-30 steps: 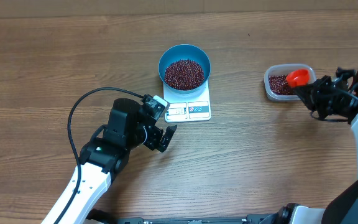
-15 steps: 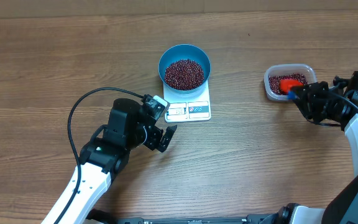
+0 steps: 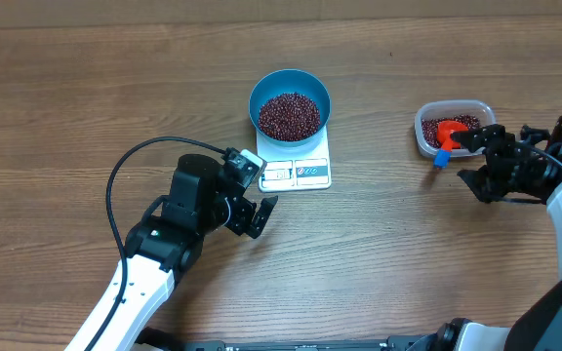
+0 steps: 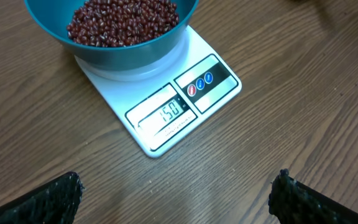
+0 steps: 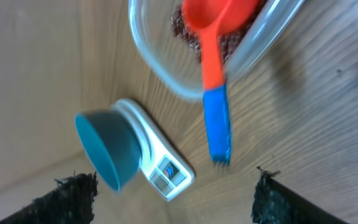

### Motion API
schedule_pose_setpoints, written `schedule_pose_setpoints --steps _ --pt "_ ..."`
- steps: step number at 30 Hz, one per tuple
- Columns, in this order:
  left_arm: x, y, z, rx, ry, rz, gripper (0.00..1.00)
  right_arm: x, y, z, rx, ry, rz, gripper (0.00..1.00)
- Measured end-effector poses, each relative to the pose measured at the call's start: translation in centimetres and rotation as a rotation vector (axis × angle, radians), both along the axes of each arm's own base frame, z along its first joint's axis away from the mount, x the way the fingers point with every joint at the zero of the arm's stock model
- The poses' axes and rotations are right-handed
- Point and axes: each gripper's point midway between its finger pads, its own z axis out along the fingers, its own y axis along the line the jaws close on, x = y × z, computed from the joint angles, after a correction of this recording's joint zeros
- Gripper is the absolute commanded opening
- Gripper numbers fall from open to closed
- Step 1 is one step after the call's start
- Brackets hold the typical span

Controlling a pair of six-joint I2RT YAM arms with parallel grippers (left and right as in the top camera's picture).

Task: Scoop item into bowl and weigh 150g on scale

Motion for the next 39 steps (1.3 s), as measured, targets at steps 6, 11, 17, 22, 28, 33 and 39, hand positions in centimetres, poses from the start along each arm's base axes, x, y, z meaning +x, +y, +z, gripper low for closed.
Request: schedule_pose_setpoints --steps 6,11,17,22,28,33,39 --pt "0.0 0.0 0.0 0.0 0.0 0.0 1.0 -1.9 1.1 7.8 -0.11 -0.138 0.124 0.93" --pt "0.0 0.0 0.0 0.0 0.0 0.0 1.0 -5.9 2.3 13.5 -0.248 -0.234 0.179 1.0" --pt "0.0 0.0 0.0 0.0 0.0 0.0 1.0 -9.7 3.3 14.9 -0.327 -0.243 0.187 1.0" --pt "0.0 0.0 0.0 0.0 0.0 0.0 1.0 -9.9 3.2 14.9 -0.347 -0.246 0.189 1.0" --pt "0.0 0.0 0.0 0.0 0.0 0.0 1.0 -9.8 2.8 14.5 -0.366 -0.226 0.183 1.0" --pt "0.0 0.0 0.0 0.0 0.0 0.0 1.0 -9.9 2.4 14.3 -0.406 -0.229 0.206 1.0" --pt "0.0 0.0 0.0 0.0 0.0 0.0 0.99 -9.1 2.4 15.3 -0.514 -0.343 0.285 1.0"
